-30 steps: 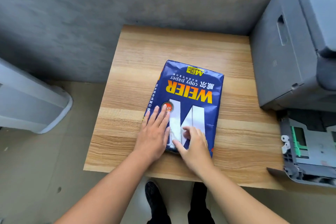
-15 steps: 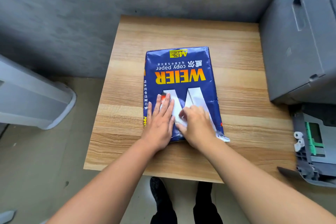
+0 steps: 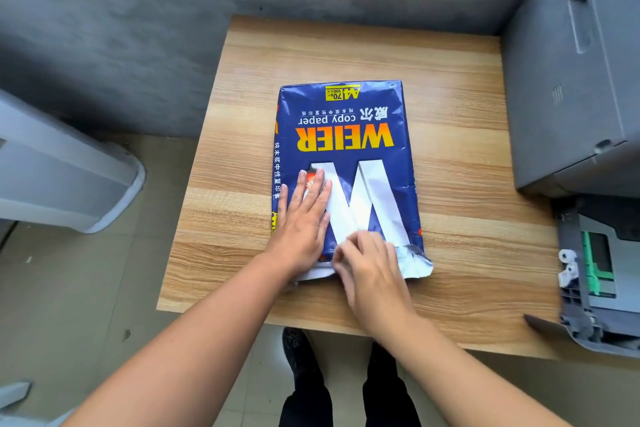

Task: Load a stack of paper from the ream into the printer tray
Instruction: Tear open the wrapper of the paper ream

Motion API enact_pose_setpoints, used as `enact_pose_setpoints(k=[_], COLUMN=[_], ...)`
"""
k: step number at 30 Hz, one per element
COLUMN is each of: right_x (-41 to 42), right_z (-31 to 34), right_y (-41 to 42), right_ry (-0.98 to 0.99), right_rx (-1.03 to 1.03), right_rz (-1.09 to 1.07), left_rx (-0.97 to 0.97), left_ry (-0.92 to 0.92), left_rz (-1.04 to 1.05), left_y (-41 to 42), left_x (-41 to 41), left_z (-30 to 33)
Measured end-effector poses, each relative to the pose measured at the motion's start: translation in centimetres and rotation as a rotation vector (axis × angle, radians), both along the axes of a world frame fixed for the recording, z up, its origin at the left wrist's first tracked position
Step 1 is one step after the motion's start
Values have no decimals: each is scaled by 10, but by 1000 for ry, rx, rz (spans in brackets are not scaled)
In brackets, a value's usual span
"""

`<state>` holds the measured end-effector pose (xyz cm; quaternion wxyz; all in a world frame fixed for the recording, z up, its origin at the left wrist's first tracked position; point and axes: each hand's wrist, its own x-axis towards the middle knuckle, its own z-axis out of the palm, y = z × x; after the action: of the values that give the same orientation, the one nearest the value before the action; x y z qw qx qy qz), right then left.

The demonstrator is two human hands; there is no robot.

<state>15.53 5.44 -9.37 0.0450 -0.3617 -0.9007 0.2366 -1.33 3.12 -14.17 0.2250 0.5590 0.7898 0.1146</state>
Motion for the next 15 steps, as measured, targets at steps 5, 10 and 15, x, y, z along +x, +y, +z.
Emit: enact_pose_setpoints(k=[5, 10, 15], right_x=[53, 50, 30], right_z=[-19, -13, -4], right_y=[-56, -55, -31], right_ry=[-58, 189, 151], right_rx=[48, -161, -301], right_rz=[192, -5, -679], left_rx=[-3, 15, 81], left_ry=[46, 125, 219], left_rz=[-11, -36, 30], left_y=[0, -3, -14], left_x=[-2, -8, -16], left_z=[1, 3, 5])
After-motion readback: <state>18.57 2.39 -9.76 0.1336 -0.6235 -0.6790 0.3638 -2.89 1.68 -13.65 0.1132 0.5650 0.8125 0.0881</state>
